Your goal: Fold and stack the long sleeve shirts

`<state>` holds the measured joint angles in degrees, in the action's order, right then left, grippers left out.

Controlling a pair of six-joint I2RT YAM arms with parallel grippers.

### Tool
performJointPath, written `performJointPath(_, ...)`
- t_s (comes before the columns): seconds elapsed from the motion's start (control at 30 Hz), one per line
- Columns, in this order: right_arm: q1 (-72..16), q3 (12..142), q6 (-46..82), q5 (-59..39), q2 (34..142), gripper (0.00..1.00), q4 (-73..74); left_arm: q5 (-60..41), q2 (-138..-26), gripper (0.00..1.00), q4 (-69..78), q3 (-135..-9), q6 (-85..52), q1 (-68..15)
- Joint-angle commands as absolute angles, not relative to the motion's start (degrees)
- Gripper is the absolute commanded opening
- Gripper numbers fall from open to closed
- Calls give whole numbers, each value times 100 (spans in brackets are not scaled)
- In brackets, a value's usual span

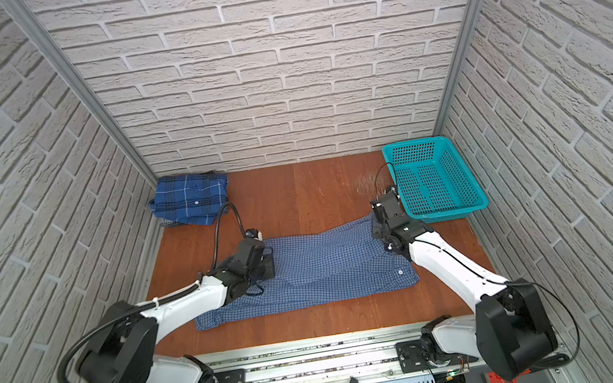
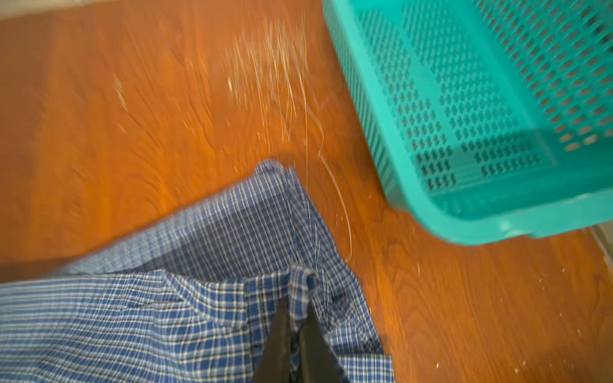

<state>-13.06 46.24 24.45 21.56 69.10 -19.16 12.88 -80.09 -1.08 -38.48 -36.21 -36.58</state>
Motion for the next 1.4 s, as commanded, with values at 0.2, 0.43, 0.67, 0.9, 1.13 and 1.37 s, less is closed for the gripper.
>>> performJointPath(0.2,-1125,4715,2238,2117,8664,9,-1317,1599,-7131,0,-198,-3297,-3917,-3613)
performJointPath(0.43,-1120,5259,2746,3051,8521,57,-2747,1837,-6468,53,-1019,-3127,-4138,-3535)
performJointPath(0.67,-1384,5135,2380,1472,7629,84,-1946,1514,-5231,77,-1337,-2085,-5022,-3554)
performJointPath(0.9,-1397,5938,1917,943,9622,80,-1450,1374,-6541,80,-365,-2048,-5259,-3657)
performJointPath(1.13,-1257,5847,2133,1243,10114,76,-2164,1289,-8690,79,267,-3467,-4496,-3408)
performJointPath(1.37,-1060,4907,2988,1054,9318,77,-2810,896,-11162,78,0,-6507,-3611,-3098)
